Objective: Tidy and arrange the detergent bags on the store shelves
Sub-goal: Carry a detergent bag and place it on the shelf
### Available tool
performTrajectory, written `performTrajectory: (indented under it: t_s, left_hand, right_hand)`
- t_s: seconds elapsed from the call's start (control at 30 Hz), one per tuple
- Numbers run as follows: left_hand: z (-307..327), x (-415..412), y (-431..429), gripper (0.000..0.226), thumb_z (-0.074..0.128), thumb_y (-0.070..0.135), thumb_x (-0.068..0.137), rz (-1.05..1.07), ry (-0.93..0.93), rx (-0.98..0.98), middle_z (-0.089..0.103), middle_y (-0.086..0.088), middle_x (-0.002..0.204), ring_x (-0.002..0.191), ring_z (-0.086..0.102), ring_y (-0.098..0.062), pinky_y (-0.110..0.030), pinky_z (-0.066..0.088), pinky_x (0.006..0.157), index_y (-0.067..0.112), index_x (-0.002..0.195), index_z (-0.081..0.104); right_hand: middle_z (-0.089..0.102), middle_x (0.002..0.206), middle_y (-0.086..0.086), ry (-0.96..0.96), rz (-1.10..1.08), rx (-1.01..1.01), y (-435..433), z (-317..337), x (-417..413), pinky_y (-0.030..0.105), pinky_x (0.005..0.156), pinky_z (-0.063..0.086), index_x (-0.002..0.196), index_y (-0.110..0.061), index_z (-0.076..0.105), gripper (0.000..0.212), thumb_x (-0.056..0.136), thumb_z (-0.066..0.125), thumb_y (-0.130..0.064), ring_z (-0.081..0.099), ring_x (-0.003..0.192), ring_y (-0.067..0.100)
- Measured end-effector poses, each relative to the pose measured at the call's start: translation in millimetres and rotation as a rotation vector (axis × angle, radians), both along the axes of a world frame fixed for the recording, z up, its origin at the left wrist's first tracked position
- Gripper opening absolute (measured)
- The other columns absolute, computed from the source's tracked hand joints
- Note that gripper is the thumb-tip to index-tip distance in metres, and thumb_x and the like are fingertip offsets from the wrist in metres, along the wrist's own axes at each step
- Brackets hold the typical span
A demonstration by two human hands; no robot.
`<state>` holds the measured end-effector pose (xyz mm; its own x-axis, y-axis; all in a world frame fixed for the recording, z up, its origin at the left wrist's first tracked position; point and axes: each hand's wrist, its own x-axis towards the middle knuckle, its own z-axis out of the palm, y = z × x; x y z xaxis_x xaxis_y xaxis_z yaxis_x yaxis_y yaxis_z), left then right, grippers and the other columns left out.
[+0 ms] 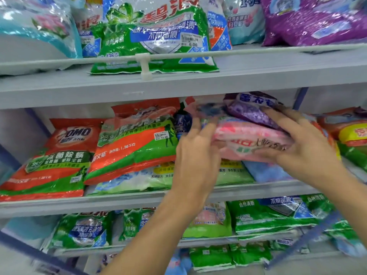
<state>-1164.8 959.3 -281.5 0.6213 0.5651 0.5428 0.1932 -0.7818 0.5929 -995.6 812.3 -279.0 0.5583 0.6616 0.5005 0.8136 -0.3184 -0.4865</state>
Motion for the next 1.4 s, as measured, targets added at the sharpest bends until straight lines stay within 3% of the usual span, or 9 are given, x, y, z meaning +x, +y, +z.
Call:
performTrajectory:
  t_s: [0.17, 0.3, 0.43, 0.57, 0.87, 1.03, 1.13, 1.27, 1.4]
  left_hand:
    - [21, 22, 21, 0.063, 0.049, -0.017, 0.079, 0.004, -0.030, -0.130, 0.075, 0.001, 0.099, 0.093, 0.072, -0.001, -0.034, 0.060, 0.084, 0.021, 0.123, 0.071]
    - [-1, 15, 29, 0.036, 0.065, 0.011, 0.094, 0.032, 0.076, 0.038, 0.073, -0.001, 0.099, 0.104, 0.066, -0.025, -0.042, 0.056, 0.071, 0.028, 0.125, 0.067]
    - [-5, 12, 33, 0.035, 0.066, 0.027, 0.097, 0.069, 0.107, 0.144, 0.068, 0.001, 0.129, 0.123, 0.049, -0.030, -0.047, 0.050, 0.098, 0.027, 0.132, 0.064]
    - [-13, 9, 31, 0.045, 0.061, 0.020, 0.099, 0.054, 0.130, 0.166, 0.059, 0.001, 0.145, 0.135, 0.048, -0.025, -0.042, 0.036, 0.119, 0.026, 0.144, 0.056]
    - [-2, -10, 36, 0.050, 0.054, 0.030, 0.101, 0.037, 0.256, 0.148, 0.052, 0.003, 0.152, 0.147, 0.037, -0.028, -0.044, 0.038, 0.118, 0.032, 0.150, 0.047]
    - [1, -52, 48, 0.054, 0.046, 0.056, 0.102, 0.160, 0.294, 0.119, 0.050, -0.006, 0.154, 0.150, 0.031, -0.030, -0.050, 0.030, 0.121, 0.031, 0.149, 0.050]
    - [2, -86, 70, 0.057, 0.037, 0.061, 0.102, 0.273, 0.352, 0.066, 0.046, -0.005, 0.157, 0.150, 0.031, -0.032, -0.053, 0.028, 0.121, 0.032, 0.148, 0.050]
    - [-4, -128, 111, 0.076, 0.020, 0.072, 0.096, 0.457, 0.460, -0.074, 0.041, -0.011, 0.159, 0.148, 0.033, -0.038, -0.052, 0.029, 0.120, 0.028, 0.154, 0.039]
    - [2, -153, 137, 0.082, 0.054, 0.073, 0.089, 0.408, 0.351, -0.559, 0.059, -0.009, 0.140, 0.130, 0.053, -0.034, -0.039, 0.041, 0.106, 0.022, 0.152, 0.041]
  right_hand:
    - [0.037, 0.160, -0.002, -0.031, -0.087, -0.163, 31, 18, 26, 0.047, 0.116, 0.037, 0.152, -0.041, 0.042, 0.084, 0.080, 0.084, -0.037, 0.042, 0.140, 0.035]
    - [0.042, 0.152, -0.003, 0.115, -0.048, -0.169, 13, 4, 36, 0.035, 0.106, 0.038, 0.145, -0.044, 0.045, 0.083, 0.073, 0.087, -0.045, 0.044, 0.136, 0.027]
    - [0.058, 0.127, -0.003, 0.195, -0.138, -0.058, -13, -6, 40, 0.032, 0.090, 0.040, 0.121, -0.038, 0.053, 0.075, 0.056, 0.083, -0.060, 0.053, 0.113, 0.016]
    - [0.056, 0.133, 0.001, 0.209, -0.174, -0.088, -19, -8, 38, 0.047, 0.105, 0.044, 0.125, -0.036, 0.049, 0.086, 0.052, 0.076, -0.073, 0.050, 0.127, 0.025]
    - [0.055, 0.142, 0.011, 0.092, -0.266, -0.204, -12, 5, 15, 0.058, 0.109, 0.041, 0.138, -0.024, 0.054, 0.095, 0.070, 0.056, -0.090, 0.046, 0.134, 0.034]
    - [0.054, 0.141, 0.015, -0.077, -0.108, -0.031, 24, 3, -44, 0.040, 0.119, 0.030, 0.141, -0.011, 0.055, 0.067, 0.087, 0.063, -0.050, 0.043, 0.132, 0.029]
    - [0.057, 0.137, 0.005, -0.096, 0.029, 0.007, 60, 0, -91, 0.014, 0.112, 0.021, 0.135, -0.011, 0.060, 0.056, 0.092, 0.055, -0.047, 0.044, 0.130, 0.020]
    - [0.059, 0.129, 0.006, -0.029, 0.021, -0.057, 101, 10, -136, 0.031, 0.102, 0.032, 0.135, -0.014, 0.057, 0.053, 0.100, 0.050, -0.053, 0.045, 0.122, 0.022]
    - [0.056, 0.135, 0.012, 0.188, -0.085, -0.228, 141, 27, -168, 0.041, 0.099, 0.041, 0.144, -0.017, 0.046, 0.066, 0.097, 0.046, -0.063, 0.051, 0.124, 0.032]
